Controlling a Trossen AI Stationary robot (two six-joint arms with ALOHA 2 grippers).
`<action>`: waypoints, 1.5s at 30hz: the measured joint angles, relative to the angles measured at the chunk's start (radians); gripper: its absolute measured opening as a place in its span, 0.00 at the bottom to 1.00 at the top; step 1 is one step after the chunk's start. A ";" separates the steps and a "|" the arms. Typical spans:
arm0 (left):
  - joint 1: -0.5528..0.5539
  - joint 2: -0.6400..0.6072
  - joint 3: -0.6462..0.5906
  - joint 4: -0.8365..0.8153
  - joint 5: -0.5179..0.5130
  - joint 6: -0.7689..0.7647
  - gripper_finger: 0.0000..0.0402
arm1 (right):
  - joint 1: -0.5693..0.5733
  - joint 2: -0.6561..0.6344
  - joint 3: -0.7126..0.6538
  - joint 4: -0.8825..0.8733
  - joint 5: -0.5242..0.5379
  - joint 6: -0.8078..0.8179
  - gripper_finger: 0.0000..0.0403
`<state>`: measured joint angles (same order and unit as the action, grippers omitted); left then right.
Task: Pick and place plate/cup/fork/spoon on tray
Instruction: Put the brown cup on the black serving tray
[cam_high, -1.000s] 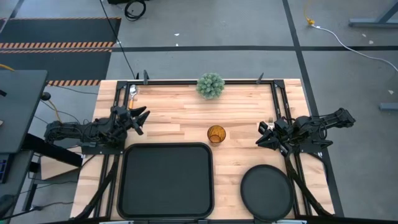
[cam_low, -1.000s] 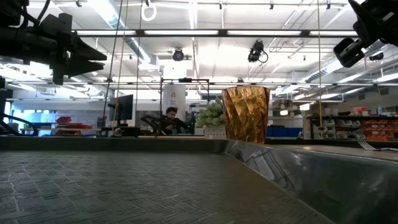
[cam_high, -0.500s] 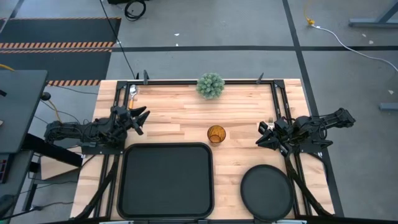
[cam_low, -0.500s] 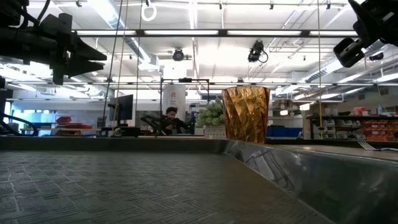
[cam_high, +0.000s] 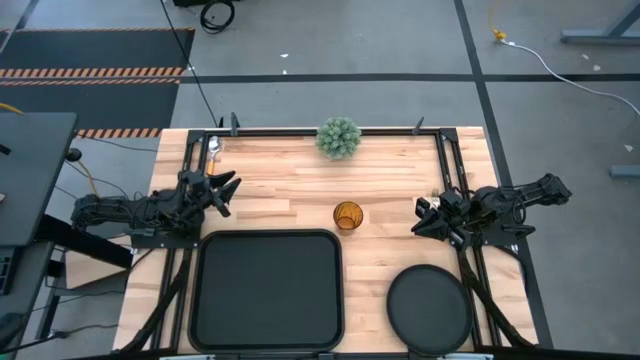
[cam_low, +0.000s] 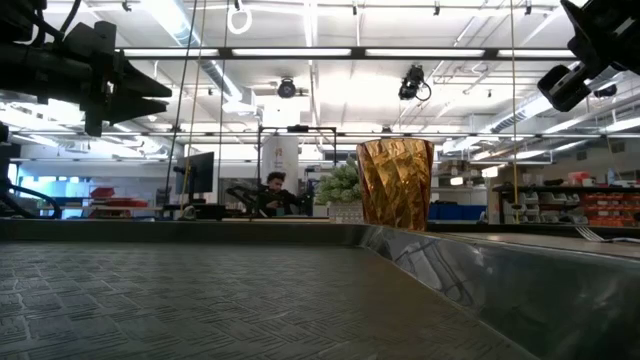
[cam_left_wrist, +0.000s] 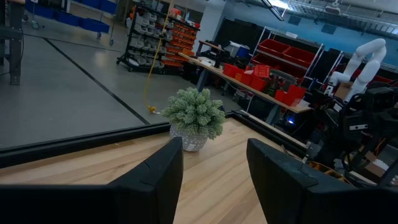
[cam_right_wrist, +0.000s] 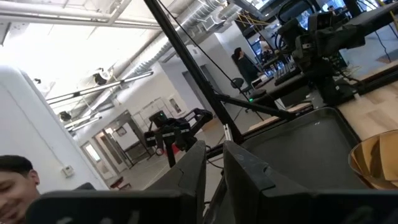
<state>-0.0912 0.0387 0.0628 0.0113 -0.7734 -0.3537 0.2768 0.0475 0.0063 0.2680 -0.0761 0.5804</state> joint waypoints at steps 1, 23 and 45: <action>0.000 0.000 0.000 0.000 0.000 0.000 0.46 | 0.000 0.000 0.000 0.000 0.000 0.000 0.15; 0.000 0.000 0.000 0.000 0.000 0.000 0.46 | -0.002 0.000 0.000 0.116 0.123 -0.021 0.15; 0.000 0.000 0.000 0.000 0.000 0.000 0.46 | 0.135 0.515 0.000 0.506 0.321 -0.267 0.01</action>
<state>-0.0912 0.0387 0.0631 0.0113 -0.7734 -0.3536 0.4118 0.5628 0.0063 0.7741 0.2453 0.3135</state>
